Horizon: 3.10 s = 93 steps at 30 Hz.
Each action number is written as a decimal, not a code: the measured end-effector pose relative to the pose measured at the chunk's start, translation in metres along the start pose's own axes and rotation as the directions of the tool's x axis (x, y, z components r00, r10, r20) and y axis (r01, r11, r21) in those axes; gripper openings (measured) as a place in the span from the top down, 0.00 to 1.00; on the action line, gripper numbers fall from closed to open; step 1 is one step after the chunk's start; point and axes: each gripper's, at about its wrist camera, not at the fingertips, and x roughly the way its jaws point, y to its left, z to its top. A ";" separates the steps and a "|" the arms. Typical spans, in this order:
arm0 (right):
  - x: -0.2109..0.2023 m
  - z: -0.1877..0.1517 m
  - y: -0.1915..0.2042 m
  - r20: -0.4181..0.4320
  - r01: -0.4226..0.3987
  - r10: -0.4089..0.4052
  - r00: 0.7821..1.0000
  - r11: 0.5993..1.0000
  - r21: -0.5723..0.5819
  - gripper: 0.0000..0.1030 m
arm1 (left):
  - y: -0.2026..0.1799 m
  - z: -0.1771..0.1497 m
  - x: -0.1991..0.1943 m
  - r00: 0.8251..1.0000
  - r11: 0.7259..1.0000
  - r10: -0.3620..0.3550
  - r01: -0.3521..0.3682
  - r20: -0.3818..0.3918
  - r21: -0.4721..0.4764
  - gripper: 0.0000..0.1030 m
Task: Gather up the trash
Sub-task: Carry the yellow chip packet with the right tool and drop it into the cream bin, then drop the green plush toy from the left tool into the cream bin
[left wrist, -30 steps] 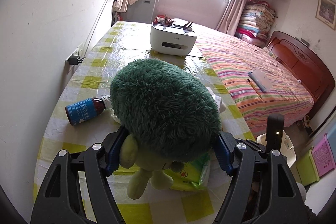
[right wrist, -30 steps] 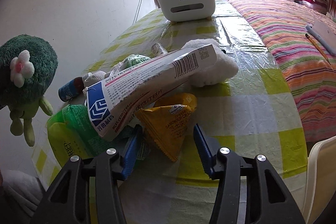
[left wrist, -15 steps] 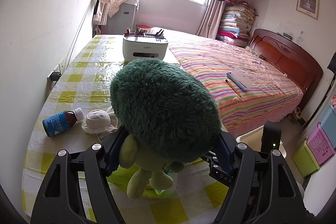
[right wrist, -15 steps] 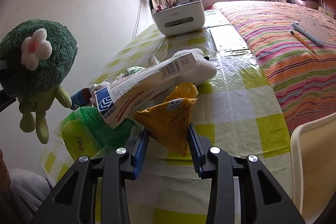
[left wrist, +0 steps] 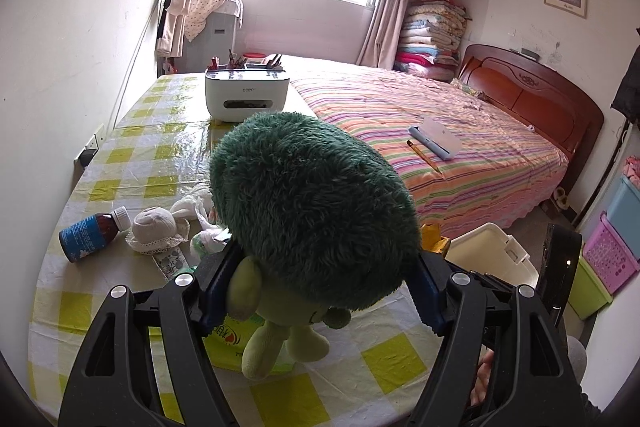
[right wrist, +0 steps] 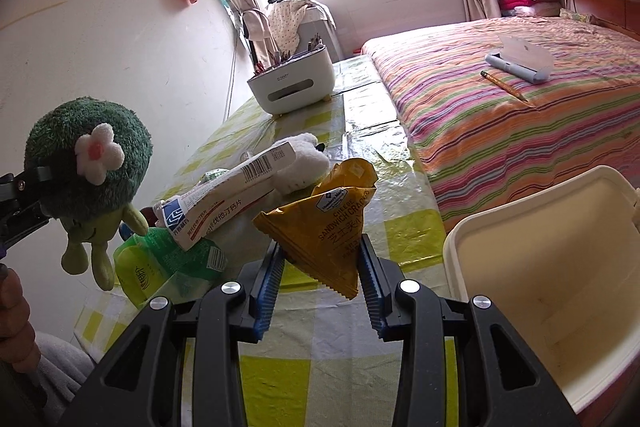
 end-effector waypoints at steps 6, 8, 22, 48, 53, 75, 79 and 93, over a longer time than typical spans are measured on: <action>-0.024 0.000 -0.014 0.077 0.027 -0.029 0.997 0.999 0.023 0.65 | -0.022 -0.009 0.018 0.999 0.999 -0.025 0.026 -0.038 0.027 0.30; -0.030 0.000 -0.021 0.094 0.032 -0.036 0.995 0.999 0.042 0.65 | -0.029 -0.013 0.025 0.998 0.999 -0.032 0.034 -0.052 0.037 0.30; -0.074 -0.004 -0.082 0.177 0.129 -0.169 0.969 0.968 0.217 0.65 | -0.079 -0.032 0.040 0.991 0.986 -0.091 0.104 -0.101 0.129 0.30; -0.116 -0.023 -0.146 0.206 0.205 -0.324 0.923 0.870 0.449 0.32 | -0.141 -0.042 0.066 0.970 0.961 -0.163 0.198 -0.182 0.192 0.28; -0.134 -0.028 -0.159 0.270 0.164 -0.346 0.898 0.834 0.526 0.32 | -0.160 -0.040 0.086 0.955 0.954 -0.182 0.229 -0.236 0.193 0.28; -0.175 -0.038 -0.180 0.406 0.067 -0.396 0.824 0.778 0.624 0.31 | -0.224 -0.023 0.134 0.948 0.944 -0.168 0.234 -0.270 0.234 0.20; -0.172 -0.037 -0.177 0.403 0.070 -0.387 0.829 0.787 0.612 0.31 | -0.211 -0.014 0.124 0.961 0.946 -0.160 0.215 -0.228 0.243 0.20; -0.151 -0.021 -0.148 0.381 0.092 -0.336 0.861 0.842 0.532 0.31 | -0.101 0.006 0.056 0.994 0.957 0.003 0.029 -0.110 0.288 0.17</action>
